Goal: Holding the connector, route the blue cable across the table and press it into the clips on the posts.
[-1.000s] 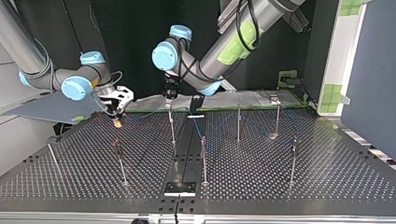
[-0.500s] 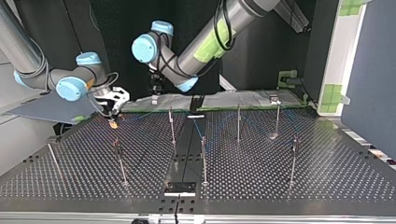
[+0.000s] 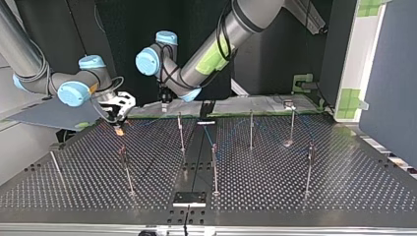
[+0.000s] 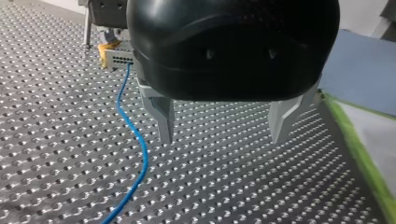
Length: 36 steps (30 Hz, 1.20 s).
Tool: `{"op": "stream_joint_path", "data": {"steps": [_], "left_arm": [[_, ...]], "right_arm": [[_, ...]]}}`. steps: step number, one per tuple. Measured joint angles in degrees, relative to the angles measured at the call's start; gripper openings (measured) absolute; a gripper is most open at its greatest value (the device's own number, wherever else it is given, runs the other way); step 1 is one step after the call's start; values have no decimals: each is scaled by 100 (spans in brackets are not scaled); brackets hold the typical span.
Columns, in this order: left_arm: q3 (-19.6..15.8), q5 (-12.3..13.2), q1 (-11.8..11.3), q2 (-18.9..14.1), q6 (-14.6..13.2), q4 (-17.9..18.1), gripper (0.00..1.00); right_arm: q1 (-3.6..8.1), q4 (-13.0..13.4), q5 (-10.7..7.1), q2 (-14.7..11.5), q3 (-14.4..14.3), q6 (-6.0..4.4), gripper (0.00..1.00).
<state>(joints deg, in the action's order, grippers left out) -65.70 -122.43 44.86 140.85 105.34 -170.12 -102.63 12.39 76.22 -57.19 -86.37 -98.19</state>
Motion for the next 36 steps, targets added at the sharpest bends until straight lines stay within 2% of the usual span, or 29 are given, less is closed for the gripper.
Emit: {"op": "stream_joint_path", "data": {"steps": [12,21,25,31,36], "left_arm": [[684,-256,13,60,15,89,100],[1146,-267,-85,497,4,-113,100],[1394,-355,-142,714,4,-118,100],[1660,-390,-203,782,4,-114,100],[1727,-401,-222,787,11,-123,100]], "right_arm": [[17,19,-59,1,0,-33,0],[20,19,-71,0,0,-33,0],[20,19,-71,1,0,-29,0],[20,19,-71,0,0,-32,0],[20,19,-71,1,0,-31,0]]}}
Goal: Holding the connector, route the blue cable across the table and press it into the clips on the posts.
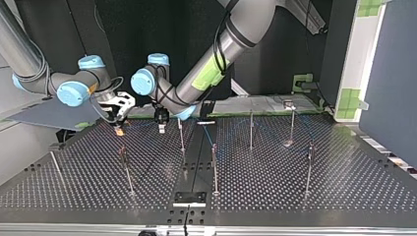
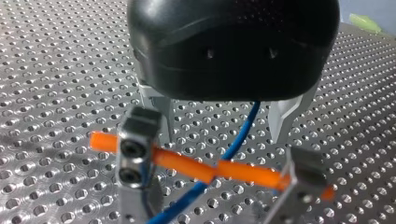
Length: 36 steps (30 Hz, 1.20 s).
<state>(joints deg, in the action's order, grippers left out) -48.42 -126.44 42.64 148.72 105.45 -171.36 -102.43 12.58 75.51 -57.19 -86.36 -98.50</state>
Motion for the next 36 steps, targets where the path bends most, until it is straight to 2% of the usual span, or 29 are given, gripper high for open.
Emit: {"op": "stream_joint_path", "data": {"steps": [1,2,3,4,5,6,8,9,10,18,24,31,36], "left_arm": [[1,-5,2,0,7,-1,100],[1,-8,4,1,13,-2,91],[1,-10,8,0,17,-3,91],[2,-13,11,-1,22,-4,71],[2,-13,14,-2,24,-6,58],[2,-14,18,-2,25,-8,58],[4,-12,27,-2,26,-9,25],[4,-10,32,-4,27,-8,25],[4,-8,40,-4,27,-7,0],[7,-8,66,-13,72,-59,0],[54,-20,94,-34,141,-302,0],[63,-18,110,-274,200,-619,0],[62,-22,137,-532,200,-678,0]], "right_arm": [[0,0,0,0,0,1,0],[0,0,0,0,0,1,0],[0,0,0,0,0,0,0],[1,0,0,0,0,-1,0],[0,0,0,0,0,-2,0],[1,0,0,0,0,-2,0],[2,0,0,0,0,-2,0],[2,0,0,0,0,-1,0],[1,0,0,0,0,-1,0],[1,-3,-4,0,5,10,0],[0,-88,-10,-4,98,43,0],[5,-463,-8,-99,397,203,0],[20,-750,-7,-355,444,198,0]]}}
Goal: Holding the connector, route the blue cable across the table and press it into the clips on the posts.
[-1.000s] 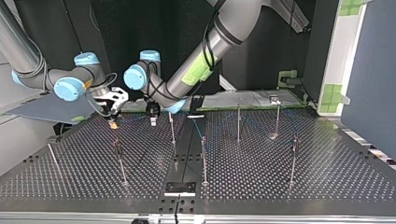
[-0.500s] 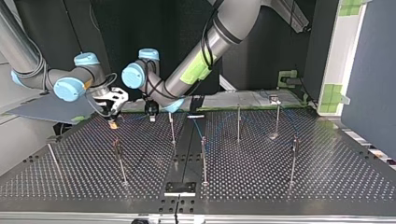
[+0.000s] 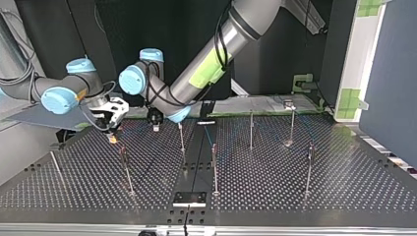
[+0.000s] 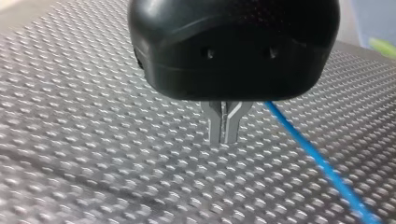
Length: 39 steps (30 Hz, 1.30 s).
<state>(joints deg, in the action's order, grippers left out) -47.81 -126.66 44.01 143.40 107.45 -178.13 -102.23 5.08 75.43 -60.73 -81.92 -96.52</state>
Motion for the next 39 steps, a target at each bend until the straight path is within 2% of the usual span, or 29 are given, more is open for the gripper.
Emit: {"op": "stream_joint_path", "data": {"steps": [6,11,19,30,39], "left_arm": [[-2,-147,73,-259,3,-97,0],[-15,-244,150,-428,4,-187,0],[-23,-307,303,-567,4,-260,0],[-25,-397,356,-845,4,-267,0],[-23,-398,323,-984,-10,-273,0]], "right_arm": [[33,-111,-41,-353,21,-148,0],[89,-151,-168,-624,30,-256,0],[117,-278,-252,-1012,30,-289,0],[119,-419,-372,-1279,30,-302,0],[120,-473,-536,-1536,41,-424,0]]}}
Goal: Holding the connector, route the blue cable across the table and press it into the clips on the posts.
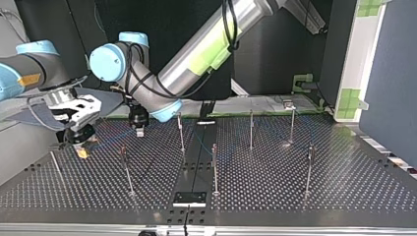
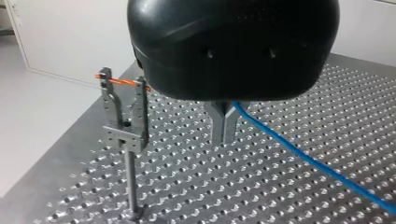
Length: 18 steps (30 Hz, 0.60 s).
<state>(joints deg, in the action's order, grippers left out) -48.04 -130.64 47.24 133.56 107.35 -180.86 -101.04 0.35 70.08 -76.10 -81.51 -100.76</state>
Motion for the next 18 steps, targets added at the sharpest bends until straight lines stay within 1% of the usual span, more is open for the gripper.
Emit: {"op": "stream_joint_path", "data": {"steps": [4,9,15,18], "left_arm": [[46,15,-43,-33,-18,6,0],[145,100,-126,-42,-69,26,0],[195,270,-275,-38,-104,191,0],[196,403,-402,-38,-158,301,0]], "right_arm": [[0,-38,-56,-64,56,-45,0],[-1,-99,-79,-86,132,-51,0],[-8,-111,-112,-91,146,-51,0],[-7,-97,-190,-80,146,-51,0]]}}
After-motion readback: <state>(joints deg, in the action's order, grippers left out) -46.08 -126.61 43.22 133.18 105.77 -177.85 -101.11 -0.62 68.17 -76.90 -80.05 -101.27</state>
